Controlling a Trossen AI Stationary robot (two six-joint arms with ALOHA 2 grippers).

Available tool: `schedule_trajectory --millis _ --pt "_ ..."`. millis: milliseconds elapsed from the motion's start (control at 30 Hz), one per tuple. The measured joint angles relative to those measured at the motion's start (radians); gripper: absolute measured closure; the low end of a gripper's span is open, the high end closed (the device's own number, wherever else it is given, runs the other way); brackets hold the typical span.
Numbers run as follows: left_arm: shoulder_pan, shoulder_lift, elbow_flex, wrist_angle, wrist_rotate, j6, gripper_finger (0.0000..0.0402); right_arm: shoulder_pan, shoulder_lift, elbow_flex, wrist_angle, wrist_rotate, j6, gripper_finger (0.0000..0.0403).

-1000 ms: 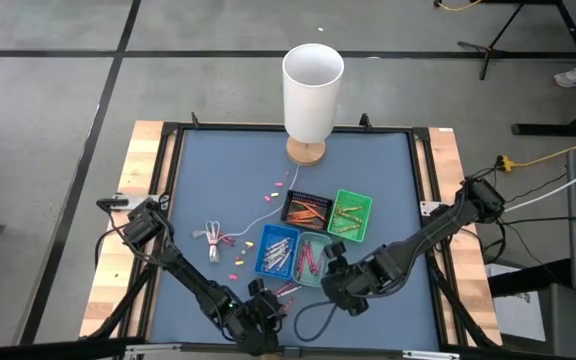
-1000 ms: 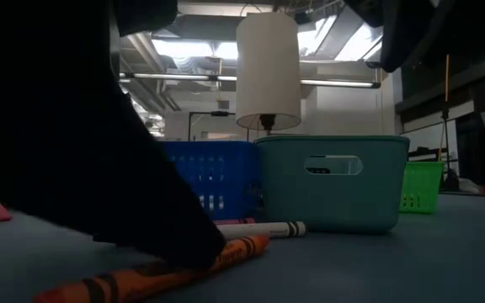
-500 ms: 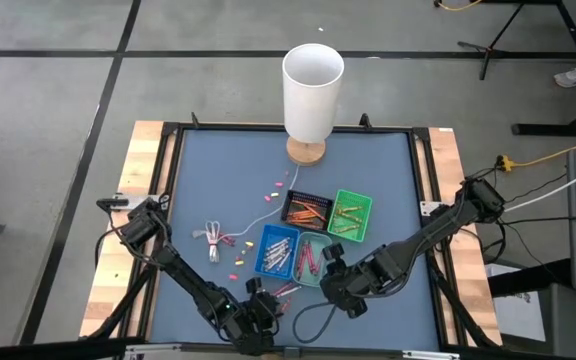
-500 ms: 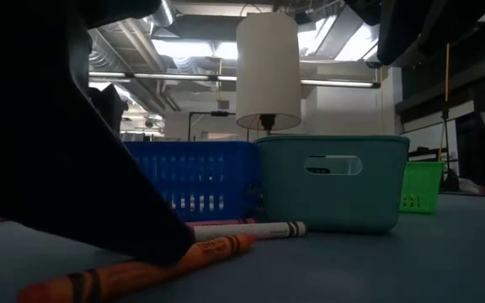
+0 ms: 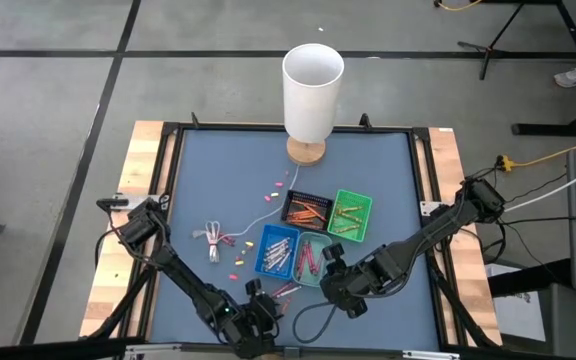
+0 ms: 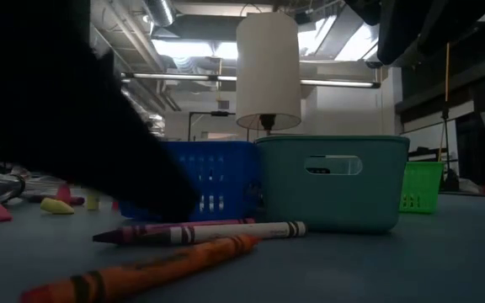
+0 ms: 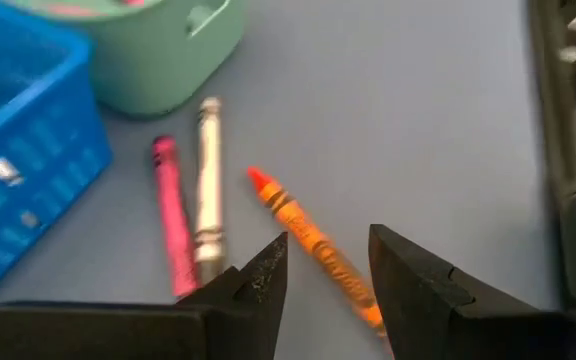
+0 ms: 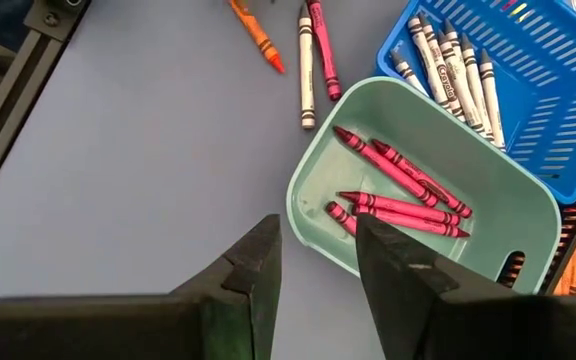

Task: Sort crayons
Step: Put the orange crayon into the black bin

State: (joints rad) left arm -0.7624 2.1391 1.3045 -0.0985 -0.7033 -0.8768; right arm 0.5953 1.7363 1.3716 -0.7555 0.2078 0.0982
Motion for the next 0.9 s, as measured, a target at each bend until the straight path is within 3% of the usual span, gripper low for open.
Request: schedule_trajectory --millis 900 --pt "-0.011 0.062 0.04 0.071 0.038 -0.002 0.0277 0.0 0.0 0.001 0.002 0.0 0.0 0.0274"
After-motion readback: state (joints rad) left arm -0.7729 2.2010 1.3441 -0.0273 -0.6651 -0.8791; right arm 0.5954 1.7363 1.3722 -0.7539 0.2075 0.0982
